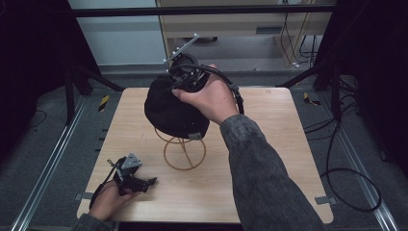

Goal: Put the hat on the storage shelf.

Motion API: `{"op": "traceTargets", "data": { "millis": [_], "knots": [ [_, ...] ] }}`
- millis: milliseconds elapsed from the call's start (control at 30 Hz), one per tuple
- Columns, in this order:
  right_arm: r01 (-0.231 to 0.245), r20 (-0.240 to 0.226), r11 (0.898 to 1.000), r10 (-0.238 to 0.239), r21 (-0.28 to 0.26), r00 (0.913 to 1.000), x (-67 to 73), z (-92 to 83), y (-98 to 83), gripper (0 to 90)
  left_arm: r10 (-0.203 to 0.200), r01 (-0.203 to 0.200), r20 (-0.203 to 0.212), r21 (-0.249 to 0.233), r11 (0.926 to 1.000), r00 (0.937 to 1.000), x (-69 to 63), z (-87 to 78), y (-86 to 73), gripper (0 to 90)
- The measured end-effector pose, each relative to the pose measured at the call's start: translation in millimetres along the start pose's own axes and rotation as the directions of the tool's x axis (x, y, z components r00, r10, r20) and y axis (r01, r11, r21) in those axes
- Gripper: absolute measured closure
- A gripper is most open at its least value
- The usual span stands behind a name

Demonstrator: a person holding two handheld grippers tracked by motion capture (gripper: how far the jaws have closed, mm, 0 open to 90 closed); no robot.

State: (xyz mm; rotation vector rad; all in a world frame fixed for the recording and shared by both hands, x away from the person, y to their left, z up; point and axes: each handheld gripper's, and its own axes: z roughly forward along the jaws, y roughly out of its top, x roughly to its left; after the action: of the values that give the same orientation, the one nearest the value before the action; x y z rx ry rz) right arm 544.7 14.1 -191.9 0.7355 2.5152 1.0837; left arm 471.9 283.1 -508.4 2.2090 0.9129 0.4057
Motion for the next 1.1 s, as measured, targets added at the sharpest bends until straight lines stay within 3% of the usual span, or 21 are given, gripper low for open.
{"op": "traceTargets", "data": {
  "millis": [767,1100],
  "knots": [
    [0.023,0.003,0.994,-0.024,0.105,0.9997,2.8,29.2,-8.0,74.6,0.0,0.0,0.0,0.0,1.0,1.0,0.0,0.0,0.0,0.0],
    [0.008,0.02,0.994,-0.01,0.113,0.9997,-0.2,34.0,-9.4,71.0,-0.001,0.001,0.0,0.0,1.0,1.0,0.0,0.0,0.0,0.0]
  ]
}}
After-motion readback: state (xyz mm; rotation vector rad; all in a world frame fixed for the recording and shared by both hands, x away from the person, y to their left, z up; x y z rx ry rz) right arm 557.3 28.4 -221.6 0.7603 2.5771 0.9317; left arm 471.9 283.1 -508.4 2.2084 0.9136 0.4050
